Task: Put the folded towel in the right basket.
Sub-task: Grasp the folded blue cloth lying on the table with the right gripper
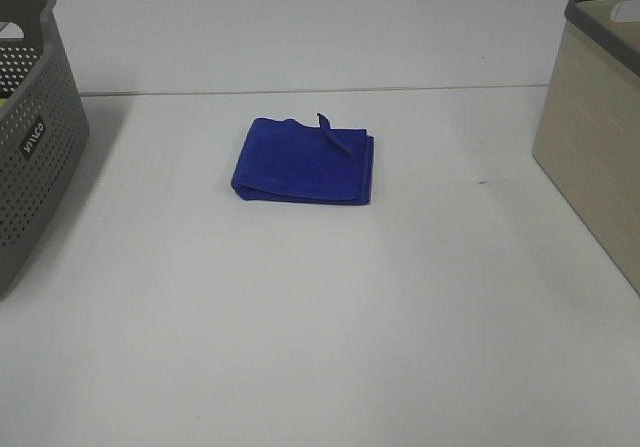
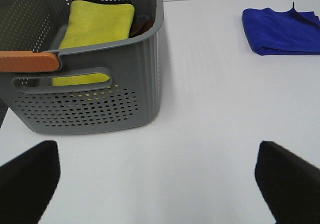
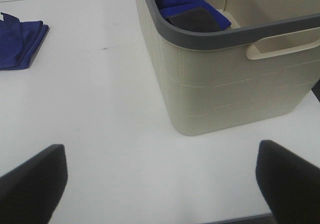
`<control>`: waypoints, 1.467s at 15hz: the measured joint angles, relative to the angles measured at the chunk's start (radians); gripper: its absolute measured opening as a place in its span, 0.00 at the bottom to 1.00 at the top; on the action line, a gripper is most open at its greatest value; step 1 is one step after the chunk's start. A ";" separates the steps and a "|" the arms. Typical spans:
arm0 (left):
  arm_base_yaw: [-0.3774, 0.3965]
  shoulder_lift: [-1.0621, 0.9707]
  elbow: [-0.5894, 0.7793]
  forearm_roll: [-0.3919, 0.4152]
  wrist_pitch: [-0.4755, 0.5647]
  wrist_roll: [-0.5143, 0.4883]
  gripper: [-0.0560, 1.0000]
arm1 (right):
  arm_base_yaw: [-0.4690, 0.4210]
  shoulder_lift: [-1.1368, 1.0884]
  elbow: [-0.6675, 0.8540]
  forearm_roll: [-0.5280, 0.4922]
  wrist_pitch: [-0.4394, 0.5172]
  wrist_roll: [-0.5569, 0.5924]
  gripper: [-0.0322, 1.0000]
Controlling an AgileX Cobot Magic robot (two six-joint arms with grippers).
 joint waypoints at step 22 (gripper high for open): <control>0.000 0.000 0.000 -0.030 0.000 -0.007 0.99 | 0.000 0.000 0.000 0.083 0.000 -0.070 0.97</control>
